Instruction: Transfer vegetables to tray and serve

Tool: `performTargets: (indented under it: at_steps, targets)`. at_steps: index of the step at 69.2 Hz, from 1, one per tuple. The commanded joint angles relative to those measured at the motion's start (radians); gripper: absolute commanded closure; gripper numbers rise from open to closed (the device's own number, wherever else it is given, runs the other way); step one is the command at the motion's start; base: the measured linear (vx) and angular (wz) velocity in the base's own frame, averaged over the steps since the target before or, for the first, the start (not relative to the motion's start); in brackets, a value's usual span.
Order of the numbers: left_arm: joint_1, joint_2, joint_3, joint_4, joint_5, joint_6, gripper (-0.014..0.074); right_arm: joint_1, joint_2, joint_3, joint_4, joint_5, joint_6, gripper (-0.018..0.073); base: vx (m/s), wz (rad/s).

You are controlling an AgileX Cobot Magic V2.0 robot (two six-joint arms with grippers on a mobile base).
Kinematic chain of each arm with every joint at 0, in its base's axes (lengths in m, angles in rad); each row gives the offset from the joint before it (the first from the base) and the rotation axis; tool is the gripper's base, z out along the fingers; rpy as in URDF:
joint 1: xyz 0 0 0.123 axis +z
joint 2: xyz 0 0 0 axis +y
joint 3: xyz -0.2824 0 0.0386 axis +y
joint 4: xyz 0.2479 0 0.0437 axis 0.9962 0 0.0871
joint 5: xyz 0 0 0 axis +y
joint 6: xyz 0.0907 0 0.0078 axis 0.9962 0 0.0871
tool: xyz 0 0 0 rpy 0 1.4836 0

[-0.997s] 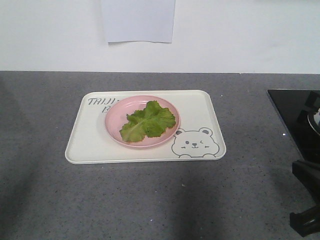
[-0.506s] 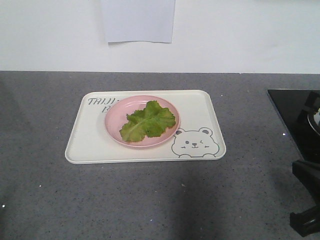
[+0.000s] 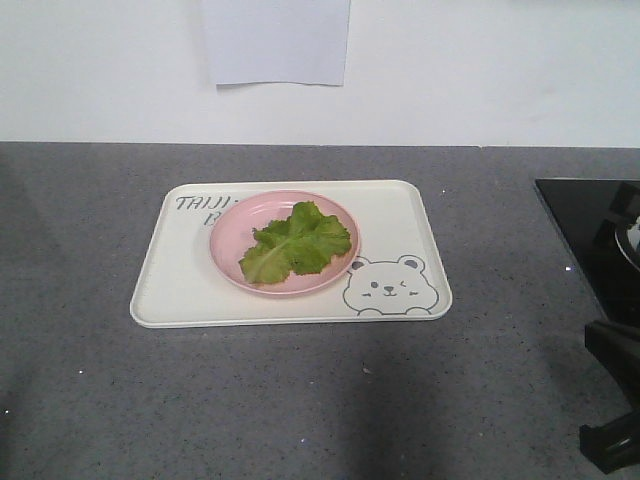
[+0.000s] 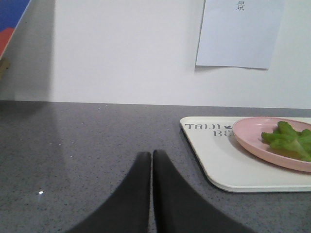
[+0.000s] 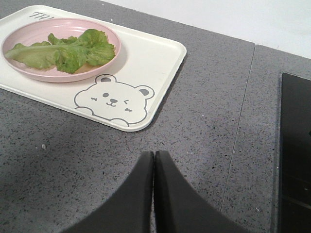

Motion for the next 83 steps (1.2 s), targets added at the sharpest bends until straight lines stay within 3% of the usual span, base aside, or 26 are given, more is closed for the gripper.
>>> performTargets:
  at_steps: [1, 11, 18, 83]
  targets:
    - [0.002, -0.015, 0.010, -0.031, -0.086, 0.018, 0.0604, -0.001, -0.001, -0.028, 0.002, -0.076, -0.008, 0.0568, 0.00, 0.00]
    - [0.002, -0.015, 0.010, -0.214, -0.088, 0.210, 0.0604, -0.001, -0.001, -0.028, 0.002, -0.076, -0.008, 0.0568, 0.00, 0.00]
    - [0.002, -0.015, 0.010, -0.276, -0.106, 0.305, 0.0604, -0.001, -0.001, -0.028, 0.002, -0.076, -0.008, 0.0568, 0.00, 0.00]
    - [0.002, -0.015, 0.010, -0.296, -0.113, 0.298, 0.0604, -0.001, -0.001, -0.028, 0.002, -0.077, -0.008, 0.0568, 0.00, 0.00]
